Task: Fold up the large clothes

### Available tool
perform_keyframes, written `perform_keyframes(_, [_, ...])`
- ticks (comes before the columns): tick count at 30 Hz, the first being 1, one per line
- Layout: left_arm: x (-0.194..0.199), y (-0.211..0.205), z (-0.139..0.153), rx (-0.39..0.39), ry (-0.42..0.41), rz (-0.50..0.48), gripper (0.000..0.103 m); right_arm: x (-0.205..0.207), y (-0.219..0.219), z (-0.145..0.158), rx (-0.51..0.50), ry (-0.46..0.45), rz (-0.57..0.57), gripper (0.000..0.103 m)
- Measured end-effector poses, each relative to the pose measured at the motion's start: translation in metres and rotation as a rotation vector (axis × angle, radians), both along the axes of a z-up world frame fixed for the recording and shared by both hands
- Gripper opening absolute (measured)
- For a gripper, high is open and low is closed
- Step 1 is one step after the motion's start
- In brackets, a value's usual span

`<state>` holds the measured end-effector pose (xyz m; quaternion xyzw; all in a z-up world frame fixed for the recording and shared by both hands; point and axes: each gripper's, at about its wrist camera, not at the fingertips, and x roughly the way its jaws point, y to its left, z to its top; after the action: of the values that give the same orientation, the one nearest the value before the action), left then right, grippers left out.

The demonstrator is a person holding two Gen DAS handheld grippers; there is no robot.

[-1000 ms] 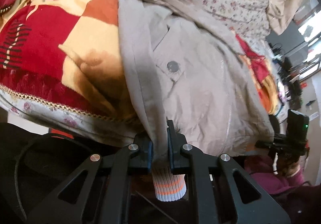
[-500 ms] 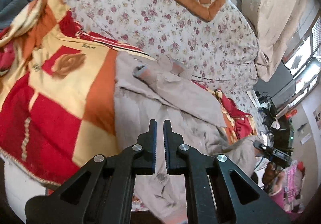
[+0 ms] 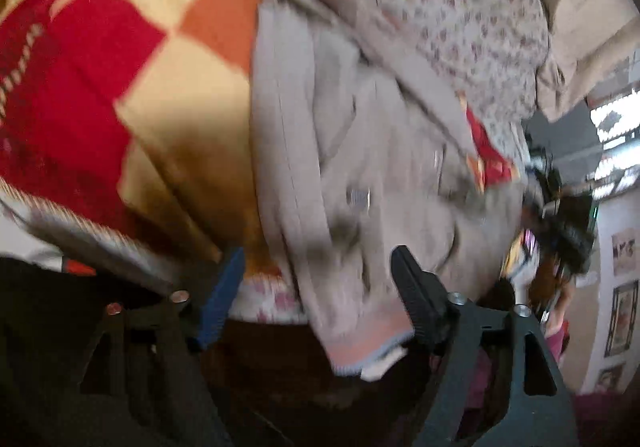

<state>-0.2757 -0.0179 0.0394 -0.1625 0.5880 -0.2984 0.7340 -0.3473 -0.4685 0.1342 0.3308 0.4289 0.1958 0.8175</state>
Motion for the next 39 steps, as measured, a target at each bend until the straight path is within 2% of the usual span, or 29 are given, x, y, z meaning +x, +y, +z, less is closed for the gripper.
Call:
perform_keyframes(7, [-0.020,-0.033,-0.034,0.009,0.084,-0.089,0.079,-0.002,0.000,-0.002,0.004,0.003,-0.009,0.011])
perform_keyframes(11, [-0.023,-0.048,-0.045,0.020,0.080,-0.115,0.079,-0.003,-0.001,-0.002,-0.001,0.003,-0.005,0.011])
perform_keyframes(14, [-0.021,-0.056,-0.049,-0.014,0.087,-0.116,0.079,-0.004,-0.002,-0.005,0.004,0.007,-0.009,0.011])
perform_keyframes(15, [-0.020,-0.059,-0.052,-0.025,0.094,-0.115,0.076,-0.004,-0.002,-0.005,0.005,0.009,-0.012,0.011])
perform_keyframes(16, [-0.020,-0.060,-0.052,-0.038,0.102,-0.124,0.069,-0.005,-0.002,-0.006,0.005,0.009,-0.012,0.011])
perform_keyframes(17, [-0.021,-0.062,-0.049,-0.050,0.102,-0.150,0.043,-0.005,-0.002,-0.006,0.005,0.008,-0.010,0.011])
perform_keyframes(18, [-0.021,-0.062,-0.045,-0.048,0.089,-0.162,0.023,-0.005,-0.002,-0.006,0.006,0.006,-0.010,0.011])
perform_keyframes(21, [-0.020,-0.056,-0.015,-0.091,-0.001,-0.169,0.016,-0.005,-0.002,-0.005,0.009,0.002,-0.012,0.011])
perform_keyframes(26, [0.002,-0.040,0.051,-0.168,-0.147,-0.132,0.016,-0.002,-0.005,0.003,0.024,-0.031,-0.027,0.011])
perform_keyframes(29, [0.032,-0.033,0.094,-0.210,-0.244,-0.090,0.016,0.006,-0.012,0.008,0.040,-0.057,-0.055,0.011])
perform_keyframes(32, [0.065,-0.035,0.121,-0.226,-0.314,-0.059,0.016,0.020,-0.024,0.012,0.063,-0.077,-0.105,0.011])
perform_keyframes(35, [0.104,-0.050,0.136,-0.218,-0.366,-0.014,0.016,0.041,-0.037,0.018,0.070,-0.101,-0.151,0.011])
perform_keyframes(39, [0.167,-0.064,0.128,-0.181,-0.365,0.062,0.015,0.073,-0.053,0.024,0.047,-0.117,-0.197,0.011])
